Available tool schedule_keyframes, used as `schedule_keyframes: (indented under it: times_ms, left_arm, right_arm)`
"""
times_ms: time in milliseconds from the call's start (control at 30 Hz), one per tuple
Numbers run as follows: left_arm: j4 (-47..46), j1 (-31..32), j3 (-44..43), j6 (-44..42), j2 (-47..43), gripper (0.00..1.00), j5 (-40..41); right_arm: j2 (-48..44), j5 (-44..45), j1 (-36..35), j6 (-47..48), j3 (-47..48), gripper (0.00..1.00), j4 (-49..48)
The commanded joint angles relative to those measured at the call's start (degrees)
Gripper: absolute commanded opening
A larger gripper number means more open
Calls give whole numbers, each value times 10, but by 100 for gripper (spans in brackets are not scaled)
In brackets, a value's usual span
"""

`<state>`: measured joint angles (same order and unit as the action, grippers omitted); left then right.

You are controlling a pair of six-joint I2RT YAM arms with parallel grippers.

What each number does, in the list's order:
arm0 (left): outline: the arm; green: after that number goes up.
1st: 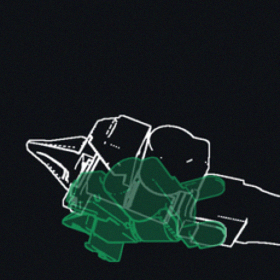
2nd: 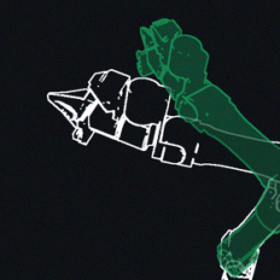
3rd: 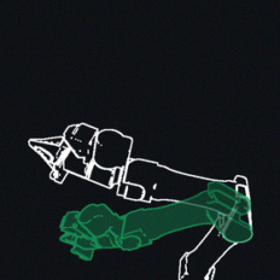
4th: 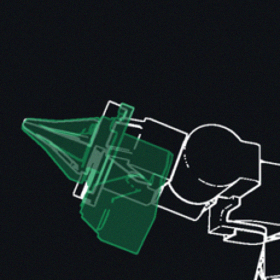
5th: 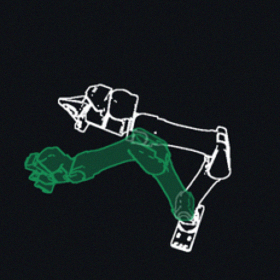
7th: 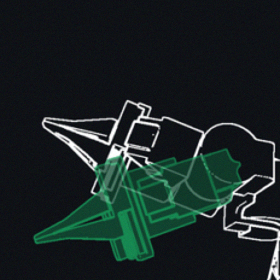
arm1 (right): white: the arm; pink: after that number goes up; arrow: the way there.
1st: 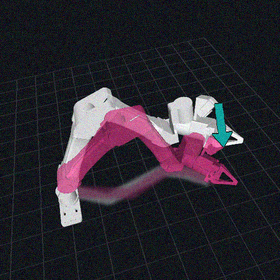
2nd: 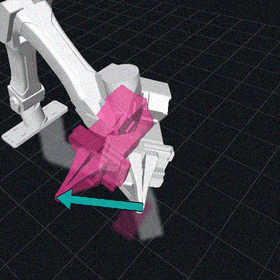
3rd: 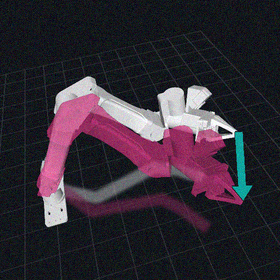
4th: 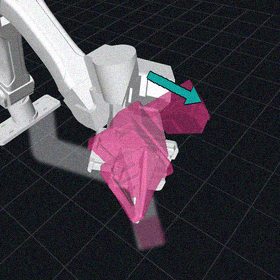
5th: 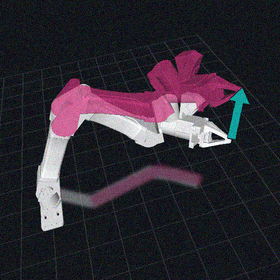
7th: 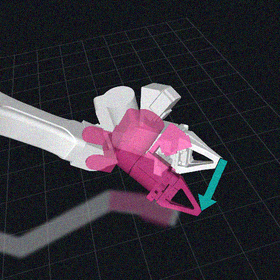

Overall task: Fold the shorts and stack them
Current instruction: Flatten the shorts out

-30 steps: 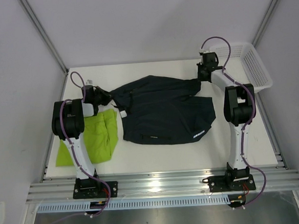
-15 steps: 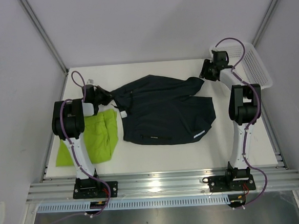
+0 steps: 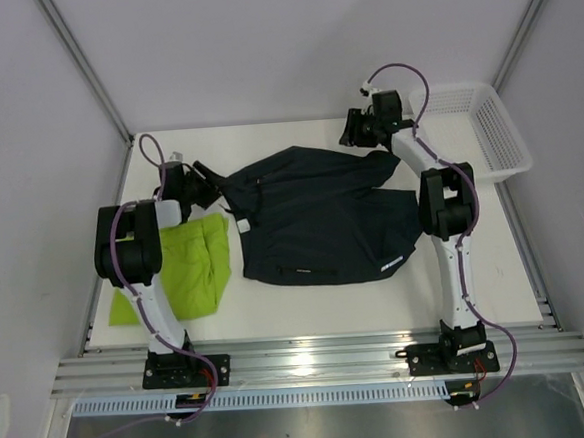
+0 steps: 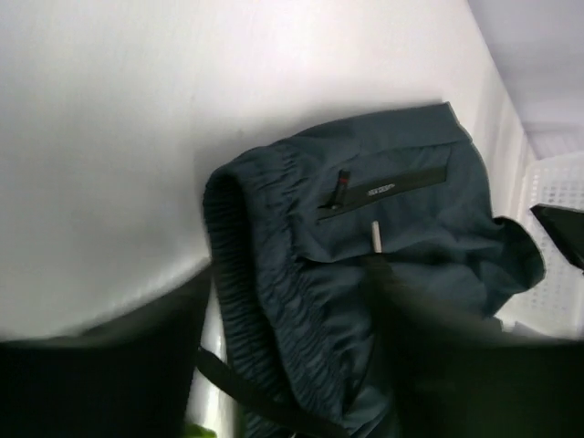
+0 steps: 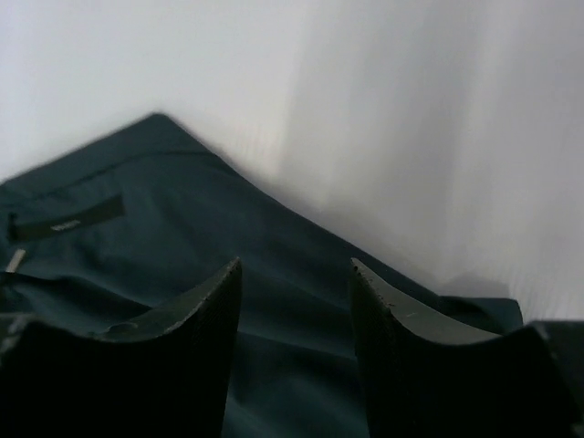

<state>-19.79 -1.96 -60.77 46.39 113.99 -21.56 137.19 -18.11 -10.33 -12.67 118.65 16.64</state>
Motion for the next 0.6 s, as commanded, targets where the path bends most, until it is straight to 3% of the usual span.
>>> schedule_keyframes:
  times_ms: [0, 67, 233, 367, 567]
  left_arm:
    - [69, 6, -7, -30, -76, 82, 64]
    - [127, 9, -28, -50, -92, 89, 100]
    - [221, 55, -109, -108, -120, 91, 154]
    - [322, 123, -298, -204, -68, 90, 153]
    - [435, 196, -609, -229, 152, 90, 35]
  right_arm:
    - [16, 49, 4, 31, 20, 53, 47]
    - [24, 68, 3, 47, 22, 53, 55]
    - [37, 101, 1, 51, 33, 51, 81]
    - [32, 121, -5, 53, 18, 49, 83]
    - [52, 115, -13, 58, 46, 50, 93]
